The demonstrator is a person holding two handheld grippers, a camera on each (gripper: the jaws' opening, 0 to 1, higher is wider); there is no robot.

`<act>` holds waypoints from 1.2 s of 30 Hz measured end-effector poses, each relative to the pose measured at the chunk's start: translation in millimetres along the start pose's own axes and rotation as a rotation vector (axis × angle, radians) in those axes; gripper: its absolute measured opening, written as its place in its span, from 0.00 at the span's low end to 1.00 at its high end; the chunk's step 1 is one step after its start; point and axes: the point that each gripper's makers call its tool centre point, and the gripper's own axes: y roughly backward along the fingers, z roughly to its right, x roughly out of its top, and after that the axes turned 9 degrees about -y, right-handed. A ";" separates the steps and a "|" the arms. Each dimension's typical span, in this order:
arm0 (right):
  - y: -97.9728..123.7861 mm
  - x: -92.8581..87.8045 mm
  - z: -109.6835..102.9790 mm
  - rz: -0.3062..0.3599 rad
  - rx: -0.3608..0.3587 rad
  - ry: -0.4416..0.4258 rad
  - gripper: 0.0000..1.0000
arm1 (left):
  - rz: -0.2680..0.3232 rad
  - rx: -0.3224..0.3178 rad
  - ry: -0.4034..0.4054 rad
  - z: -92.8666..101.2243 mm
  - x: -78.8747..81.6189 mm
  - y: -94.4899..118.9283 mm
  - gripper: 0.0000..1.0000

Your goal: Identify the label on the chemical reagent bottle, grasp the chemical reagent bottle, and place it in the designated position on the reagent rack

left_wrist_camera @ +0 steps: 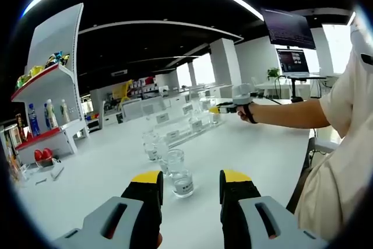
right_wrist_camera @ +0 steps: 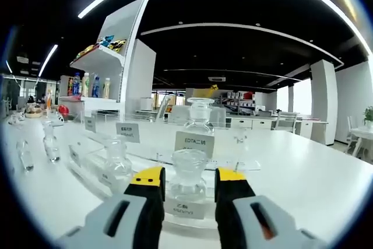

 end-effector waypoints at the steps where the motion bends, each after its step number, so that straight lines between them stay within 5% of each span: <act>1: 1.1 2.9 0.2 0.003 0.003 0.002 0.33 | 0.001 0.001 -0.003 0.2 0.3 -0.3 0.40; 22: 42.4 66.6 5.6 0.041 0.105 -0.026 0.33 | 0.063 0.075 -0.022 -10.4 25.2 5.2 0.39; 36: 87.7 105.6 32.1 0.096 0.125 -0.059 0.36 | 0.143 0.211 0.021 -37.1 46.3 18.2 0.39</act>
